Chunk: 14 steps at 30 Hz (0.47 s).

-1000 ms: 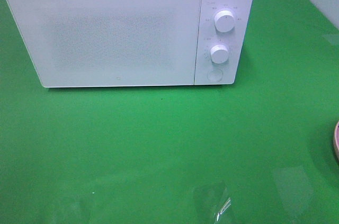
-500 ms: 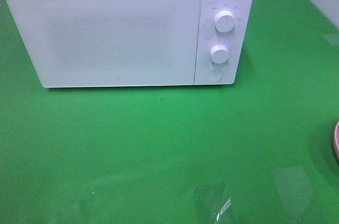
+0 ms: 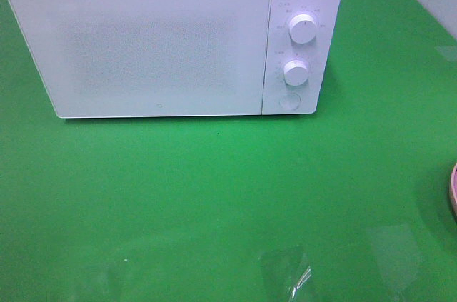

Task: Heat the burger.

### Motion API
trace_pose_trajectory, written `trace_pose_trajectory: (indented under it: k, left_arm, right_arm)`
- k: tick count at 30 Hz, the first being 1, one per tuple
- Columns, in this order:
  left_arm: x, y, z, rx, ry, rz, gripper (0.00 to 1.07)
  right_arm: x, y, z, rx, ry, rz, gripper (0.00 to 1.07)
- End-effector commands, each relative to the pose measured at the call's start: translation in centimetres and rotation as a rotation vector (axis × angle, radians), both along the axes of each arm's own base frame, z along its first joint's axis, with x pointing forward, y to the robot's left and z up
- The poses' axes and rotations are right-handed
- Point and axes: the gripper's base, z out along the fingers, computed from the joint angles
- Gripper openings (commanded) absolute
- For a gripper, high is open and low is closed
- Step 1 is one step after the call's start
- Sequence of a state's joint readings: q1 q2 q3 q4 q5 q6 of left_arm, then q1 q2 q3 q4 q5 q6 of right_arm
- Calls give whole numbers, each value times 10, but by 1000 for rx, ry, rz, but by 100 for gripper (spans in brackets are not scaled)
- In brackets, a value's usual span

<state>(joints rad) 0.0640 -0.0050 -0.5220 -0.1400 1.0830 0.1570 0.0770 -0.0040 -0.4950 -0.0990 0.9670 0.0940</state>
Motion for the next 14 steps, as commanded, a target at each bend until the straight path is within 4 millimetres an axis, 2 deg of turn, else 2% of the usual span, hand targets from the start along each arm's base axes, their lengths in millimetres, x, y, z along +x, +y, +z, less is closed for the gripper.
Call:
trace_pose_trajectory:
  k: [1,14]
  left_arm:
    - [-3,-1,-1,-8,-25,1,93]
    - [-3,-1,-1,-8,-25,1,93]
  right_arm:
    - [-4,0,-1,-4,-29,0,73]
    - [-4,0,-1,-4,-29,0,73]
